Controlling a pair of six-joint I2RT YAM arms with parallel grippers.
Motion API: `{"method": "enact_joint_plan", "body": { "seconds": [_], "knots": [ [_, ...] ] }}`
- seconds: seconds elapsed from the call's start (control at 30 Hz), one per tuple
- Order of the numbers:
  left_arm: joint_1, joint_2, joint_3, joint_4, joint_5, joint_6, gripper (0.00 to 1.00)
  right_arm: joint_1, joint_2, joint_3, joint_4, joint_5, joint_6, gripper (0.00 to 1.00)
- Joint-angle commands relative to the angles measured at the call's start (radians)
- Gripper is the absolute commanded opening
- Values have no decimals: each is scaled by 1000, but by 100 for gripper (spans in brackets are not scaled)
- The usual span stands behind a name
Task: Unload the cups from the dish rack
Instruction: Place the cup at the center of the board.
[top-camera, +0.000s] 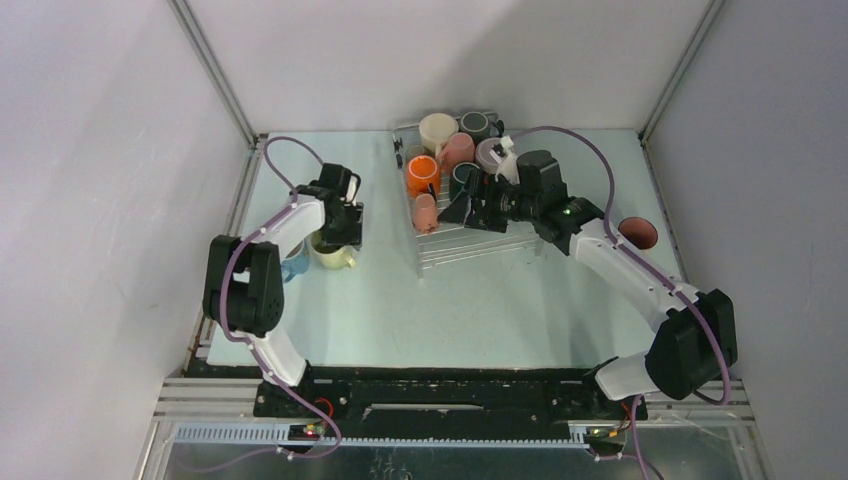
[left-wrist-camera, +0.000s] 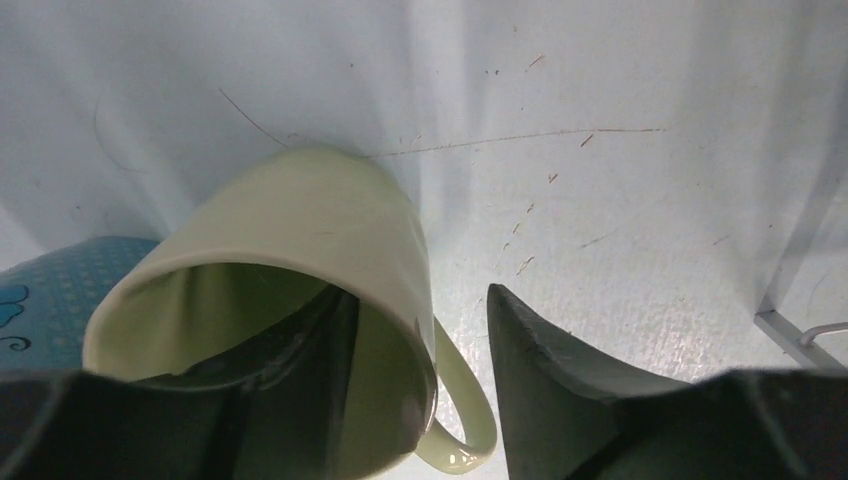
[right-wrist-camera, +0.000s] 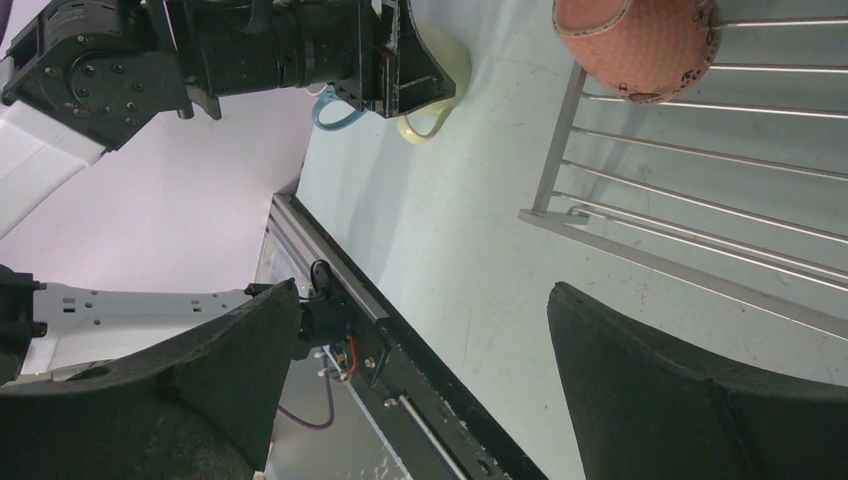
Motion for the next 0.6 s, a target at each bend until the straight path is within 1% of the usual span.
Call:
{"method": "enact_joint_plan", "body": {
  "seconds": [0.0, 0.07, 0.1, 0.13, 0.17, 0.37, 0.57],
  "knots": [
    [-10, -53, 61, 6, -4, 10, 63, 14, 11, 55, -14, 29, -35, 100],
    [-15, -80, 59, 8, 7, 13, 73, 19, 23, 75, -40, 53, -49, 100],
    [-17, -93, 58, 8, 12, 14, 80, 22, 29, 87, -52, 66, -54, 100],
    [-18, -108, 56, 10, 18, 14, 96, 25, 37, 99, -63, 79, -60, 100],
    [-20, -123, 54, 13, 25, 13, 99, 30, 45, 113, -79, 94, -67, 100],
    [-40, -254, 7, 74, 45, -23, 100, 76, 129, 237, -172, 262, -120, 100],
    [-49, -412, -80, 195, 237, -70, 100, 143, 256, 397, -271, 450, -183, 100]
  ]
}}
